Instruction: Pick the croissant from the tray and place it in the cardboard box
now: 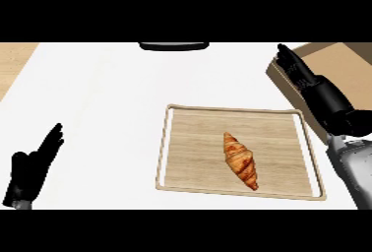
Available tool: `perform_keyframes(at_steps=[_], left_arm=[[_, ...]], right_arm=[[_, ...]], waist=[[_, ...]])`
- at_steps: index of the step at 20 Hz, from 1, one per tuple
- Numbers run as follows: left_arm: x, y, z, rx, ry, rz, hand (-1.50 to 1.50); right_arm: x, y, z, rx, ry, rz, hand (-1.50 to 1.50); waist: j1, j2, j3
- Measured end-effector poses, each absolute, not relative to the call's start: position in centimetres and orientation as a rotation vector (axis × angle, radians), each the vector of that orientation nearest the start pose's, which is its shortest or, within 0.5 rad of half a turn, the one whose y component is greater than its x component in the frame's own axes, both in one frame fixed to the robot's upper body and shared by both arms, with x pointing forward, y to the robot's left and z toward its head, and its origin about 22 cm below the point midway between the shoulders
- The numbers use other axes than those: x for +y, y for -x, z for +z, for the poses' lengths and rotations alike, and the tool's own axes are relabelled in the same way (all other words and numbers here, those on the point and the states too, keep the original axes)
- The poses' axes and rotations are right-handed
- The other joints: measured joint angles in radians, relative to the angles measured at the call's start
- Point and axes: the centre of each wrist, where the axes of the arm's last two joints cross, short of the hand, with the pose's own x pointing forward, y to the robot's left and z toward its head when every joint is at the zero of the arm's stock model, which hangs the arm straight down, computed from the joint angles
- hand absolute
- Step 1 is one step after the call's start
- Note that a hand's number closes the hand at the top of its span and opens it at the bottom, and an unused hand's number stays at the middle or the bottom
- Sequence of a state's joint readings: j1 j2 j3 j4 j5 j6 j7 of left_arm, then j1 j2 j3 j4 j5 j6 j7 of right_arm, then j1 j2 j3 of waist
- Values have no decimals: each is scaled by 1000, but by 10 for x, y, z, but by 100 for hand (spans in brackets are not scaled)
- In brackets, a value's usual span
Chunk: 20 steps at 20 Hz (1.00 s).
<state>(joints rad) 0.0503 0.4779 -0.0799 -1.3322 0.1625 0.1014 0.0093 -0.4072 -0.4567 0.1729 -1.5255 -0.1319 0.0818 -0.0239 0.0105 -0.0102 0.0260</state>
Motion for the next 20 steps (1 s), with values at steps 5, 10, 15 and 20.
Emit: perform_keyframes(at_steps=[5,10,15,20], left_arm=[[362,-240,6,-1330,-498,-196,0],[365,-250,17,-1366,-573,-225,0],[363,-256,17,-1375,-620,-220,0],[359,-263,17,-1371,-633,-218,0]], right_arm=[[-231,-317,108,-1725,-135,767,-150],[-218,-311,133,-1659,25,1359,-150],[-253,-309,77,-1621,-136,1364,-150],[-277,-327,72,-1673,-230,1441,-150]], waist=[[-1,8,-18],[19,-1,-30],[6,13,-25],[2,14,-25]])
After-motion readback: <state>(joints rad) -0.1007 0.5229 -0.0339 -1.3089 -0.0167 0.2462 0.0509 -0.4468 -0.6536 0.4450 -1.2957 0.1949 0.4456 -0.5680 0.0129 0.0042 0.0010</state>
